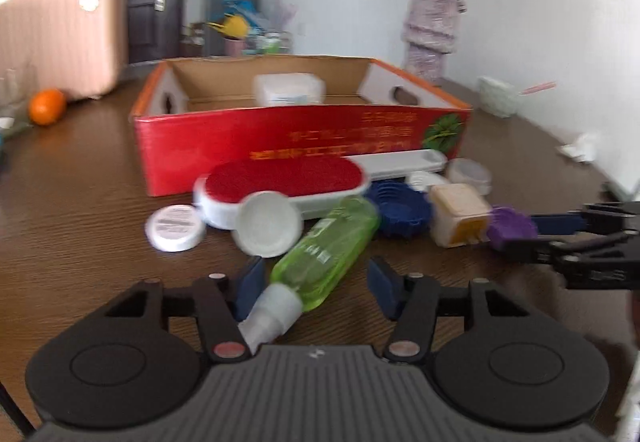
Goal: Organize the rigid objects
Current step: 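Grasp the green spray bottle with the left tool while the right tool grasps the purple cap, then lower the green bottle and purple cap into the red box, opening both tools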
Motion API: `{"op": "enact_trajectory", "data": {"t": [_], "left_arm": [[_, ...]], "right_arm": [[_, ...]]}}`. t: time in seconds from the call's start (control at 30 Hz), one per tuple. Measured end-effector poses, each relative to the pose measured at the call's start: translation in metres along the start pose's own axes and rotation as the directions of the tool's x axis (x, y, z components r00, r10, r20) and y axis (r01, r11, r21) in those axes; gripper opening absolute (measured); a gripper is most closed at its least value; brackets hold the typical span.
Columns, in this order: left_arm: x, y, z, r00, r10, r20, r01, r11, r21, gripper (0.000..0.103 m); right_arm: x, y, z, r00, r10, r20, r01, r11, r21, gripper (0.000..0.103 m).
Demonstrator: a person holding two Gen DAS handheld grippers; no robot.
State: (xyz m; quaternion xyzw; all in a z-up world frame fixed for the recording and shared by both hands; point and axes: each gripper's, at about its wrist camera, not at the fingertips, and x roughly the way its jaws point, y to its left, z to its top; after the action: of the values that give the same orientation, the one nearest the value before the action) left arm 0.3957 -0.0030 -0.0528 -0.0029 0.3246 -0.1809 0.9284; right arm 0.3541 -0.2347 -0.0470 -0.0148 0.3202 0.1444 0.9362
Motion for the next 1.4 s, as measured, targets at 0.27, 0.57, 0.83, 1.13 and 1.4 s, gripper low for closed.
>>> {"op": "enact_trajectory", "data": {"t": [0.27,0.57,0.83,1.13,1.4], "left_arm": [[0.018,-0.018,0.006,0.999,-0.02,-0.036,0.021,0.999,0.03,0.043],[-0.04,-0.029,-0.033,0.999,0.027,-0.029,-0.028,0.998,-0.048,0.031],[-0.13,-0.037,-0.06,0.989,0.085,0.122,-0.076,0.994,-0.072,0.031],[-0.162,-0.034,-0.054,0.975,0.121,0.186,-0.103,0.989,-0.103,0.031],[-0.126,0.013,0.048,0.984,0.037,0.175,-0.02,0.995,-0.101,0.031]], "right_arm": [[0.011,0.002,0.005,1.0,-0.002,-0.002,0.002,1.0,-0.01,0.052],[-0.035,0.034,-0.033,1.0,-0.016,0.007,0.016,0.998,-0.056,0.052],[-0.086,0.072,-0.06,0.997,0.062,0.044,-0.057,0.993,-0.099,0.052],[-0.121,0.077,-0.055,0.989,0.068,0.129,-0.057,0.994,-0.09,0.052],[-0.101,0.045,0.027,0.979,0.072,0.188,-0.055,0.994,-0.096,0.052]]}}
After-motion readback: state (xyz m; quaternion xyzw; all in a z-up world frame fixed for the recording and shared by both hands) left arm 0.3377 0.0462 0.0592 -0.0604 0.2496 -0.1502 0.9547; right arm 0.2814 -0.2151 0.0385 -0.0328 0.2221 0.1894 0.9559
